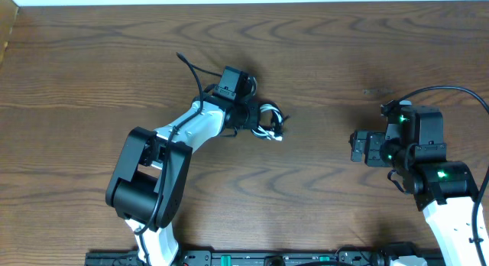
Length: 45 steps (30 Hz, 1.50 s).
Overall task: Untangle cables
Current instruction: 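Grasp the black-and-white cable bundle with both grippers from either side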
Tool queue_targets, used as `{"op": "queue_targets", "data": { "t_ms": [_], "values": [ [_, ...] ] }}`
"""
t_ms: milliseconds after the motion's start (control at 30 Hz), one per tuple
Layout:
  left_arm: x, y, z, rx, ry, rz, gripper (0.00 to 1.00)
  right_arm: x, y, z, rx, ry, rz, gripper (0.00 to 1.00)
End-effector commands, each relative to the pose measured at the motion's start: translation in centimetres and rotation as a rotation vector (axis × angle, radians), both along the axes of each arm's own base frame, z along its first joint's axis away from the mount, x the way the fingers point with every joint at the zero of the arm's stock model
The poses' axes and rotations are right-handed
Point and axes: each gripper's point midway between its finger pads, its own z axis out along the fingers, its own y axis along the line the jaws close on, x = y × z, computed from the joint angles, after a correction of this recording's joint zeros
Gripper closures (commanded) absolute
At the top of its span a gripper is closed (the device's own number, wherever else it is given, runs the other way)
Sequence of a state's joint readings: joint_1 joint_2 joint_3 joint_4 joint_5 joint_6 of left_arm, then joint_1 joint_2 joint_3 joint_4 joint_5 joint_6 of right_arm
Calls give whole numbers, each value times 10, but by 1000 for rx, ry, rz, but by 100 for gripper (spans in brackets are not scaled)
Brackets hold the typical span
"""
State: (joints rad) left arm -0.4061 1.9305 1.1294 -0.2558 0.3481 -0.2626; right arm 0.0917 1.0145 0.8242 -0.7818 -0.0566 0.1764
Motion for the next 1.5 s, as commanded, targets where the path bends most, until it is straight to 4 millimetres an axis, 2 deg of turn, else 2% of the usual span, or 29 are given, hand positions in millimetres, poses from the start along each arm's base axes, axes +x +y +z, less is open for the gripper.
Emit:
{"op": "queue_targets", "data": {
  "t_ms": [0,100,200,333,467,633,767,867,1133,1200,1233,1467],
  "values": [
    [-31,-28,7,-181,156,-88,86,4,1,7,23,-14,-19,1],
    [-55,-43,19,-307,264,-144,87,5,2,6,54,-4,-63,1],
    [-70,-55,34,-418,335,-188,92,5,9,2,97,17,-57,1],
    [-79,-67,52,-540,374,-241,92,4,26,-6,173,65,-5,1],
    [-83,-70,59,-583,393,-259,93,3,37,-21,223,141,24,1],
    [-83,-70,58,-579,392,-257,92,5,55,-38,311,226,69,3],
    [-80,-62,45,-495,383,-218,92,6,77,-45,432,276,133,5],
    [-82,-59,40,-476,392,-208,92,4,87,-54,494,335,155,11],
    [-91,-68,51,-541,421,-244,92,-10,113,-82,437,426,284,13],
    [-91,-69,52,-547,422,-247,93,-11,119,-88,402,431,303,26],
    [-91,-69,52,-548,422,-248,92,-12,119,-90,392,433,303,29],
    [-91,-69,52,-547,422,-247,93,-12,115,-106,276,459,210,36]
  ]
}}
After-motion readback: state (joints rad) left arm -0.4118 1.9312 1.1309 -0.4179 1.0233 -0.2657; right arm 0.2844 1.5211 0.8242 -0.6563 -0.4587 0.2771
